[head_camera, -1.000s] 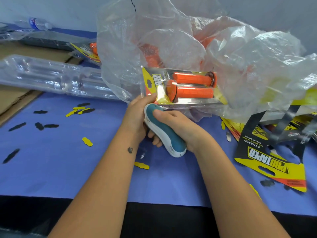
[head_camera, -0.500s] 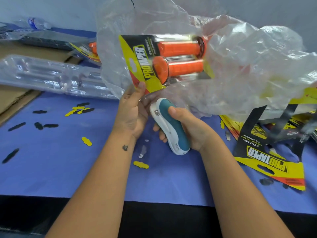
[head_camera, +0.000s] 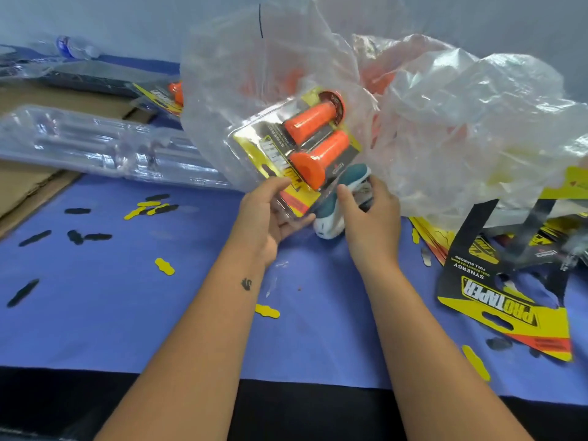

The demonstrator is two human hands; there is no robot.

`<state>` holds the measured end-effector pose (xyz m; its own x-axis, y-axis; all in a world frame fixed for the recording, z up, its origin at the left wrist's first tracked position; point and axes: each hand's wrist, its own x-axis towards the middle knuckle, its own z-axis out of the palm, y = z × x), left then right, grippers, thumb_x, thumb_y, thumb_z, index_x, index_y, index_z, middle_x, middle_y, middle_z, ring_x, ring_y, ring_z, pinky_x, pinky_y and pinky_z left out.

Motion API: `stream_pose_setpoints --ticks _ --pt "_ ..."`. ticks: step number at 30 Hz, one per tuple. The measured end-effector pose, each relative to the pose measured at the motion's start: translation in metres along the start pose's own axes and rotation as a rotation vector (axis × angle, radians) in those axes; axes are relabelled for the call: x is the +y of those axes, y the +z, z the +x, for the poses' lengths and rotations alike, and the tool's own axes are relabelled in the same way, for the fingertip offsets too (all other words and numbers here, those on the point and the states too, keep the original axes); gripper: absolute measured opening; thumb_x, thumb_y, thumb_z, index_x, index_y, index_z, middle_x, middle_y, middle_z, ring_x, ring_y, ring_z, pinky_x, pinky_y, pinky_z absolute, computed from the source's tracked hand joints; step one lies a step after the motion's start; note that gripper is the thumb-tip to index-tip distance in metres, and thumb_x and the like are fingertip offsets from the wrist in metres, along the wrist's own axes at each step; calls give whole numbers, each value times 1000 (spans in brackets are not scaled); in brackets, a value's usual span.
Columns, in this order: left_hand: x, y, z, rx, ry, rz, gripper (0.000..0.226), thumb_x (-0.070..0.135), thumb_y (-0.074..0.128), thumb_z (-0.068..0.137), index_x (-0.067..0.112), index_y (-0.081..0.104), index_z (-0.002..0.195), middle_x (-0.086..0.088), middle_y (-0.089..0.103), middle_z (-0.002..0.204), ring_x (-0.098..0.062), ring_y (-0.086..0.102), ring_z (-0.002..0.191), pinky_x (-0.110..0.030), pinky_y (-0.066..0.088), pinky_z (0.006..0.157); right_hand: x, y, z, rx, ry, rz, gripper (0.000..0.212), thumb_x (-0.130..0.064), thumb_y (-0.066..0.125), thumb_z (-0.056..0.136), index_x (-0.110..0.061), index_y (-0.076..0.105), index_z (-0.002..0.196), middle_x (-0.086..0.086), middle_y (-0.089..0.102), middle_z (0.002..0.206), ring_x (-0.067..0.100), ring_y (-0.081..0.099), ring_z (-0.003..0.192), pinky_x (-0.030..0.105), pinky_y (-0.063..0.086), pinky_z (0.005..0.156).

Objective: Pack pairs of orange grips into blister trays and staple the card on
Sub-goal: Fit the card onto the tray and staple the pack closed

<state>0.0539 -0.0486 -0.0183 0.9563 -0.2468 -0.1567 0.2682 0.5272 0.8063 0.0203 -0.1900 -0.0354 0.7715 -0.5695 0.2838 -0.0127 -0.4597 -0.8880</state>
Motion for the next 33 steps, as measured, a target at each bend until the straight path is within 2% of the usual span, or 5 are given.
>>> stream_pose_setpoints --ticks 8,16,20,28,33 --pt "-1 3 1 139 47 146 8 17 54 95 10 55 98 -4 66 74 -25 69 71 -40 60 63 -17 -6 -15 295 -427 -171 21 -6 65 84 -3 67 104 14 52 105 26 55 93 14 32 70" --pt "-1 17 -9 13 177 -196 30 16 49 98 2 54 125 -14 65 98 -23 64 85 -35 53 83 -34 6 -46 80 -818 -32 33 -18 51 89 0 57 62 8 51 58 25 45 52 37 38 46" --pt "-6 22 -15 -129 117 -257 55 31 49 92 1 47 138 -21 54 130 -31 51 118 -45 36 111 -33 7 -43 50 -602 72 43 -35 48 90 -6 51 58 -7 40 54 14 37 51 31 31 50" --pt "-4 11 -11 -185 127 -53 49 55 50 84 20 61 118 -9 61 129 -25 56 118 -48 41 102 -29 5 -20 -56 123 612 46 -20 61 95 -13 48 139 -20 71 77 4 65 67 21 49 54" --pt "-6 8 -8 -239 124 57 63 60 31 93 18 57 131 -12 62 131 -30 59 120 -48 47 95 -27 3 -15 -129 129 781 49 -14 61 95 -18 39 139 -15 66 66 5 61 55 19 50 53"
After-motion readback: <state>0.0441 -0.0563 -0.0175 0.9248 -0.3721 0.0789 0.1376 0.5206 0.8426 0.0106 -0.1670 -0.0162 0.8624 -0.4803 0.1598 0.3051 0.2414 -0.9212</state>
